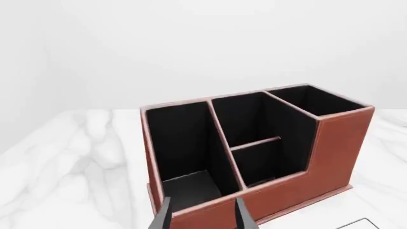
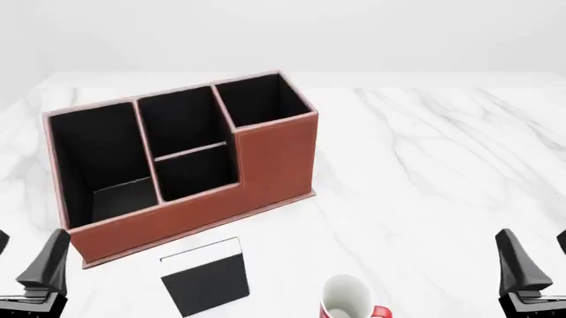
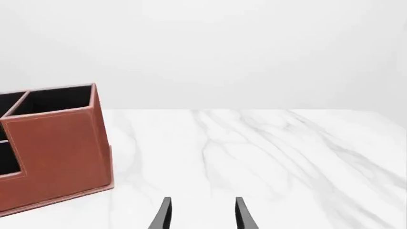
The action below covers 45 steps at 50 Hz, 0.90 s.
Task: Pick up the book and place it in the front compartment of the caddy.
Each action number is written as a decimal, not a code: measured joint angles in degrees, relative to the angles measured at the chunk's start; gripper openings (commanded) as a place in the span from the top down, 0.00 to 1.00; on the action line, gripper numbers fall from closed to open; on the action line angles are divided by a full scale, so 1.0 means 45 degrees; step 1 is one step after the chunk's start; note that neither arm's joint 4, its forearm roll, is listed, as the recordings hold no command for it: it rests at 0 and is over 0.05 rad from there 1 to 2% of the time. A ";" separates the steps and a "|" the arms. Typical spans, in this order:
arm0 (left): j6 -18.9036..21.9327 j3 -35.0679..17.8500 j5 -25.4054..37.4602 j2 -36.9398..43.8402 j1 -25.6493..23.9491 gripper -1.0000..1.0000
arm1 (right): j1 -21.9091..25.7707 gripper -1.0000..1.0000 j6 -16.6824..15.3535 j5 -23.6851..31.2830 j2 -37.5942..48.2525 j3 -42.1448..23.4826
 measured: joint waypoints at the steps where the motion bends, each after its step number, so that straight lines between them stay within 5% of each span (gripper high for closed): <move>1: 0.0005 -0.0003 0.0001 0.0000 -0.0001 0.00 | 0.0000 0.00 -0.0003 0.0001 0.0003 -0.0005; 32: 0.0128 -0.0175 -0.0069 -0.0013 0.0000 0.00 | -0.0001 0.00 -0.0054 0.0048 0.0007 -0.0065; 45: 0.1211 -0.2192 0.1077 0.1523 -0.0639 0.00 | 0.0000 0.00 -0.0058 0.0062 0.0001 -0.0074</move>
